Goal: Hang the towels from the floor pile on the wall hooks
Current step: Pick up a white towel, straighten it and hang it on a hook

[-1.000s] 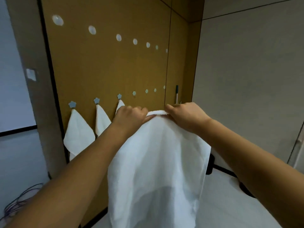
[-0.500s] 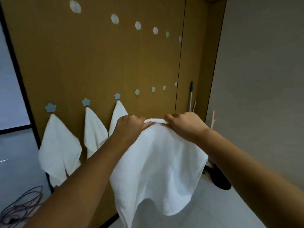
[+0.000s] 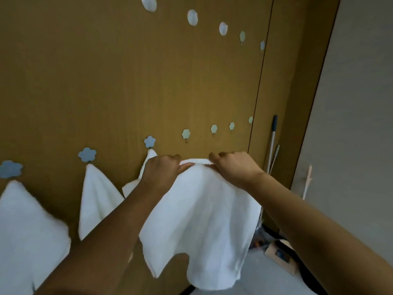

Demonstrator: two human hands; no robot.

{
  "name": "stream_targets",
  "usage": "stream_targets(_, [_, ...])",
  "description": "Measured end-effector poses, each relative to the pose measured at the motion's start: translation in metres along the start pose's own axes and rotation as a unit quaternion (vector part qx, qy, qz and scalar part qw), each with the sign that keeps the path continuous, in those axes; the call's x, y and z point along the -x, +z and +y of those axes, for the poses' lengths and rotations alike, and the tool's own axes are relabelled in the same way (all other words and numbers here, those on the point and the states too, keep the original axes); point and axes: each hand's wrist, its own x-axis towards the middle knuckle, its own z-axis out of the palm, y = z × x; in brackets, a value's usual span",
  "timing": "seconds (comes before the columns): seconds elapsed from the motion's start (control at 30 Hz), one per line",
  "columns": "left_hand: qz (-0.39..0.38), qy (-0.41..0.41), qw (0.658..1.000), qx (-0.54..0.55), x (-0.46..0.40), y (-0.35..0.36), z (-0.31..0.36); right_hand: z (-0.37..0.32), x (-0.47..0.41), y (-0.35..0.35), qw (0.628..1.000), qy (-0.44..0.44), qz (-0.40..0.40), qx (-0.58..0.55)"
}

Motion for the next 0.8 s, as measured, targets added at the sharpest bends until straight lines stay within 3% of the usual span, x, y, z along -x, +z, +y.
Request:
stream_targets(0.1, [0.041,0.008,0.999,-0.032,-0.026,0.032,-0.013,0.022,-0.034,0.026,1.0,-0.003,0.021,-0.009])
stream_targets(0.3, [-0.025,-0.038,0.996,-0.072,-0.074,0.1,-0.028,0.064,-0.099,0.092,0.999,-0.042,0.011,-0.031])
stream_targets(0.43, [-0.085,-0.112,0.989,-0.035,-0.11,0.147,-0.03,0.101,-0.14,0.13,0.996,-0.064,0.0,-0.06])
stream_targets(0.67, [-0.056,-0.193,0.979,-0.018,-0.168,0.202,-0.027,0.163,-0.204,0.188,0.985,-0.118,0.037,-0.123])
stream_targets(0.8, [-0.109,-0.258,0.96,-0.028,-0.171,0.221,-0.031,0.164,-0.227,0.216,0.972,-0.14,0.028,-0.185])
